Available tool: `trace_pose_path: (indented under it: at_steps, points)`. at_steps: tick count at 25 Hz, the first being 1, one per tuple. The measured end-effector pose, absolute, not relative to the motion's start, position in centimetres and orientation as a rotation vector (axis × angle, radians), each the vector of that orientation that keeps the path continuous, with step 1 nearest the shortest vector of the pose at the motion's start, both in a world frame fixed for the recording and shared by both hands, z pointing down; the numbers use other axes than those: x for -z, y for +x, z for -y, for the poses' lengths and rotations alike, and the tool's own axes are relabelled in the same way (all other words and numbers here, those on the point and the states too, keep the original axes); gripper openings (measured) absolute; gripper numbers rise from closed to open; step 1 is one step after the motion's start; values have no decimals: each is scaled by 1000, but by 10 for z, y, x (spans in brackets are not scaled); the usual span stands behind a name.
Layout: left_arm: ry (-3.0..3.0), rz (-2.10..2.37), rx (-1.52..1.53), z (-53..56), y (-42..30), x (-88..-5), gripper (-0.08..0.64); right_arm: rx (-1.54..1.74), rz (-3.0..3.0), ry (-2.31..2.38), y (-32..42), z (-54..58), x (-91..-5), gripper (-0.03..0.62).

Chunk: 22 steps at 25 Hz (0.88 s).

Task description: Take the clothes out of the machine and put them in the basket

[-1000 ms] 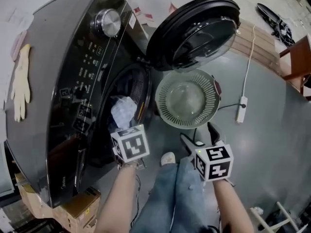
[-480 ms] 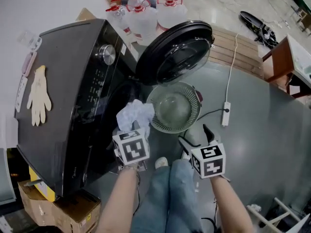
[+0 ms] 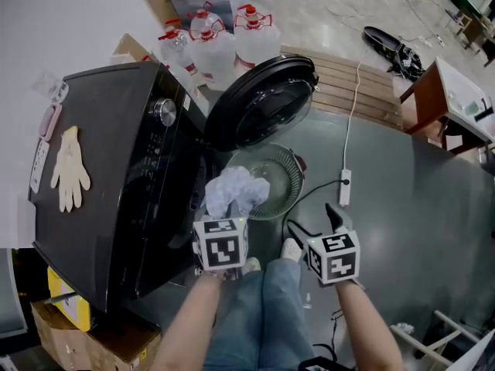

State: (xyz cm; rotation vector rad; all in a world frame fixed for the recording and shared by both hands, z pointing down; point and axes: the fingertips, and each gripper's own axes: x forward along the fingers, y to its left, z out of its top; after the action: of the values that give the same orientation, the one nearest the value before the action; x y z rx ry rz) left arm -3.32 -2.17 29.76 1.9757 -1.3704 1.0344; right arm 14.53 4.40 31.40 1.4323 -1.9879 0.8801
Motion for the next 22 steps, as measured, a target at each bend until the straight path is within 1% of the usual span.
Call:
trace_pose_path:
  at_steps: [6, 13, 18, 22]
  points:
    - [2032, 1304, -1043, 27, -8, -313, 83, -880, 1995, 1441, 154, -42, -321, 428]
    - [2080, 1269, -1020, 51, 16, -349, 83, -921, 1976, 1445, 170, -34, -365, 428]
    - [2096, 1228, -1041, 66, 31, -394, 83, -968, 1953, 1454, 180, -24, -405, 428]
    - [2100, 1194, -1106, 79, 37, -448, 84, -1016, 1936, 1452, 184, -13, -443, 428]
